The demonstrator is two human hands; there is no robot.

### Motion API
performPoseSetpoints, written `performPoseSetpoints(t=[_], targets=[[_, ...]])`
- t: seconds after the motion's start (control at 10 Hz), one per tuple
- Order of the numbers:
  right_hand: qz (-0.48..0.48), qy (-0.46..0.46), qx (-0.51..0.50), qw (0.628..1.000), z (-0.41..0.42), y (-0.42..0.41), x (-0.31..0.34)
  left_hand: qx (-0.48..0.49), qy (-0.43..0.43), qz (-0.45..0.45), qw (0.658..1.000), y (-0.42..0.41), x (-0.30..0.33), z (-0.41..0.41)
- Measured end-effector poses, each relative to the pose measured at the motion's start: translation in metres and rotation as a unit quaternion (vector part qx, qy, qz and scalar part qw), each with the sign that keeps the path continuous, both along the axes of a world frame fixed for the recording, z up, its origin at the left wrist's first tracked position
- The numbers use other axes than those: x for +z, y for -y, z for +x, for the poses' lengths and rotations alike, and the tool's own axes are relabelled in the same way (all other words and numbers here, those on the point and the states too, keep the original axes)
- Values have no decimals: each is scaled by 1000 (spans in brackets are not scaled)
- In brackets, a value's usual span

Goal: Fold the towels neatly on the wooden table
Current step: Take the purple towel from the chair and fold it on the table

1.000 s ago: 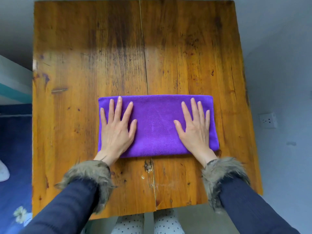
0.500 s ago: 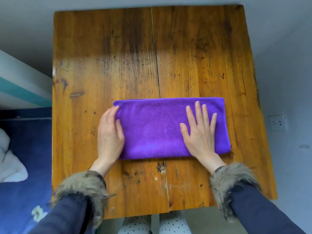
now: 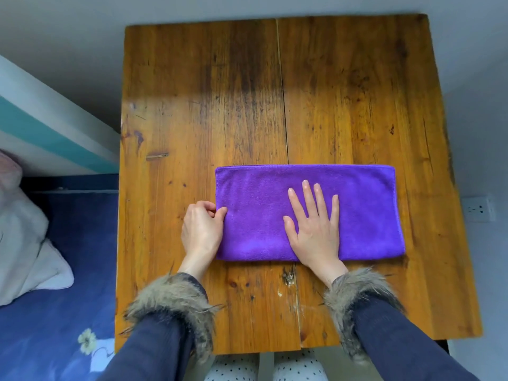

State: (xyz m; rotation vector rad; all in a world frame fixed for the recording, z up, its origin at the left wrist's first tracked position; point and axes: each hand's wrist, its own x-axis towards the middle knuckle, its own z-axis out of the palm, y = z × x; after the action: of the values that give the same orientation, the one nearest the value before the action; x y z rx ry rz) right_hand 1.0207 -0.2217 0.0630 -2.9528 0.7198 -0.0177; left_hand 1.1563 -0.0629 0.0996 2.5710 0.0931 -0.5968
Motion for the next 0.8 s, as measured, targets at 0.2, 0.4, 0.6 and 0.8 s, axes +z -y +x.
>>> performPoseSetpoints(t=[0.2,0.4,0.6,0.8], targets=[[5,-9,-2,1000,0,-1,1,-18,-34,54,998,11,7,4],[4,-2,-2,1000,0,-1,1,-62,-8,-13,998,8,19,-1],[28,-43,1,999,1,1,7,6,-156,-129,979,-2,31,12],[158,-3,-1,987,-13,23,35,6,-210,-231,950,33,89,4]])
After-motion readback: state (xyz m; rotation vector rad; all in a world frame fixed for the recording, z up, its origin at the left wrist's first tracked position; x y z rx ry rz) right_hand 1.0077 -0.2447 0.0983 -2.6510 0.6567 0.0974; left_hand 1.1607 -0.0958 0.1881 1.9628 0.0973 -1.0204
